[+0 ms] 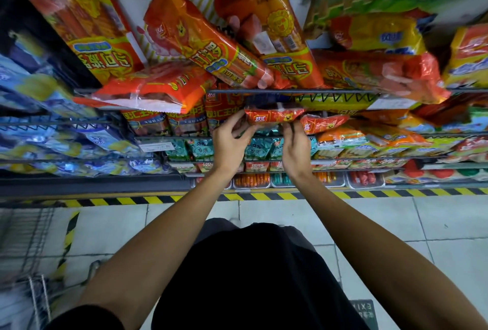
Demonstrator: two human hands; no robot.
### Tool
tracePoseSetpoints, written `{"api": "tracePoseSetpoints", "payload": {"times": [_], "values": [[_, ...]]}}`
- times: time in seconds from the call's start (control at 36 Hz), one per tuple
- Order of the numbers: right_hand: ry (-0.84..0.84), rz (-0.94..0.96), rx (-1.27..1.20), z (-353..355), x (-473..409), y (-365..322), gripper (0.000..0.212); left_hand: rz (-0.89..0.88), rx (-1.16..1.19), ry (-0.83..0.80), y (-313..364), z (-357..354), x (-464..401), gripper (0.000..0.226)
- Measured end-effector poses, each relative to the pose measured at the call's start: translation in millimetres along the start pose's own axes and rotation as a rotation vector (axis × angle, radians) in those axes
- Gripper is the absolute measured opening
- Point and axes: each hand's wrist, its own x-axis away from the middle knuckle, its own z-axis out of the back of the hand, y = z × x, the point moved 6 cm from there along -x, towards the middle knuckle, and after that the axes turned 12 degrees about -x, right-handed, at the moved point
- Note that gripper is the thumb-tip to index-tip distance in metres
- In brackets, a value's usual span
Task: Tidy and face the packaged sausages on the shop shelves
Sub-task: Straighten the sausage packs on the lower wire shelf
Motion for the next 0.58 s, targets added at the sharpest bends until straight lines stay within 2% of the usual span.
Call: {"api": "tracePoseSetpoints", "payload": {"times": [0.14, 0.22, 0.33, 0.44, 0.58], "values": [[-0.144, -0.109, 0.056, -9.5, -6.4, 15.4, 0.030, 0.060, -0.109, -0.103, -25.1, -10.8, -4.8, 0.037], [-0.190, -0.111, 0.092, -11.4, -5.8, 18.7, 0.030, 0.112, -0.123, -0.112, -31.1, -11.2, -5.3, 0.037], [-0.168, -0.060, 0.106, -5.7, -10.1, 12.1, 0.030, 0.126, -0.086, -0.072, -22.3, -10.9, -6.7, 0.029], [-0.122, -0.017, 0.104, 0.0, -18.8, 12.1, 0.036, 0.163, -0.117, 0.009, -14.4, -12.4, -7.7, 0.053], [-0.172, -0.076, 0.131, -1.1, -27.8, 33.1, 0.037, 0.193, -0.054, 0.082, -10.2, -19.8, -5.5, 0.050]]}}
